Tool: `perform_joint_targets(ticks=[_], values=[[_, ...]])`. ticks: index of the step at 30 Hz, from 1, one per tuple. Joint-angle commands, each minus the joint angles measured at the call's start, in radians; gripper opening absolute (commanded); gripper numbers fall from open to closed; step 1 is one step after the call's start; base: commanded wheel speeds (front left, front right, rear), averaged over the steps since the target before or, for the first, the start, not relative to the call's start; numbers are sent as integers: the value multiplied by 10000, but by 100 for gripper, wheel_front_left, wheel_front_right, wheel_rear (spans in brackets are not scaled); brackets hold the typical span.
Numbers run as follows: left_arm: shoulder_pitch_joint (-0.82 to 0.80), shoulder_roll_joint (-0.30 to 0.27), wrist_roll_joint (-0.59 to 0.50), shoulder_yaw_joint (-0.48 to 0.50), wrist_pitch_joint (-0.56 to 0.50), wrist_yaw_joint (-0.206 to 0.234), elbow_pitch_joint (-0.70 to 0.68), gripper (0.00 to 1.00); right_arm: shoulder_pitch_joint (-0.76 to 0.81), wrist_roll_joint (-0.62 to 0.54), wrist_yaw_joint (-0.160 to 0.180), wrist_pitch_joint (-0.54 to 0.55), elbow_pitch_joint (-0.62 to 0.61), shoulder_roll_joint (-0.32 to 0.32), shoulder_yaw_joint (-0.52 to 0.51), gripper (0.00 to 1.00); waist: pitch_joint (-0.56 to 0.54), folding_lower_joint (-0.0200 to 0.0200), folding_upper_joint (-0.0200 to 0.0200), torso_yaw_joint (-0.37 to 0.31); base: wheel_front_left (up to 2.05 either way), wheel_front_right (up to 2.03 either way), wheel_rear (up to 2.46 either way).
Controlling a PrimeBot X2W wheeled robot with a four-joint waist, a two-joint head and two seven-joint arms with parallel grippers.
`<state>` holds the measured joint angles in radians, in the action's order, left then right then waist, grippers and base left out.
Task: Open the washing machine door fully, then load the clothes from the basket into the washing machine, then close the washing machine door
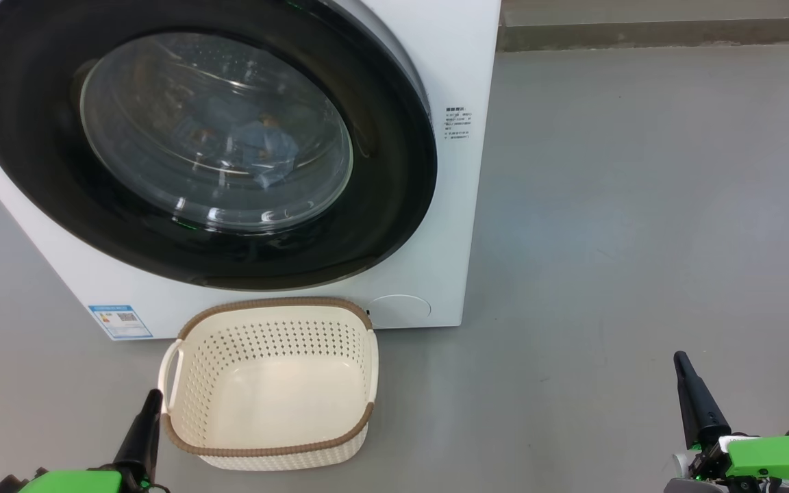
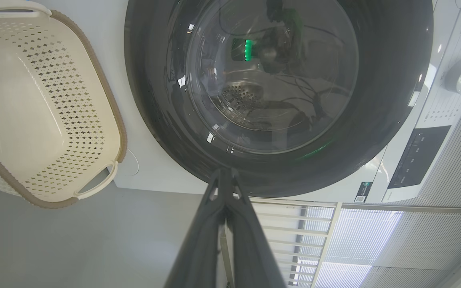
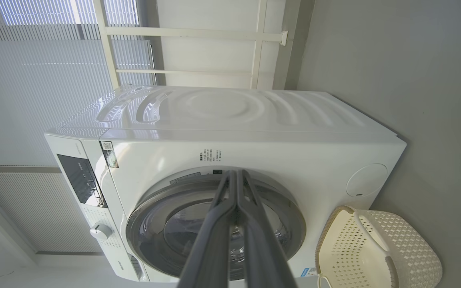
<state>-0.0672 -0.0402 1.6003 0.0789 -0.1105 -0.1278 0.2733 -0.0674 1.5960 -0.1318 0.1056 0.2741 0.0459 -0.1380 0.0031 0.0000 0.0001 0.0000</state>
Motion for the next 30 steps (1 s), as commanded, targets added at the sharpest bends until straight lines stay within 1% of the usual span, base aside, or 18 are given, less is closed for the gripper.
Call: perform_joint_targets(ticks=[1, 30], values=[[-409, -101, 79, 354, -31, -29, -282, 0, -405, 123, 11, 79, -293, 43, 238, 0, 0, 0, -1, 0, 0, 0, 0], [-409, -101, 81, 352, -29, -29, -283, 0, -405, 124, 11, 78, -293, 43, 240, 0, 0, 0, -1, 0, 0, 0, 0]])
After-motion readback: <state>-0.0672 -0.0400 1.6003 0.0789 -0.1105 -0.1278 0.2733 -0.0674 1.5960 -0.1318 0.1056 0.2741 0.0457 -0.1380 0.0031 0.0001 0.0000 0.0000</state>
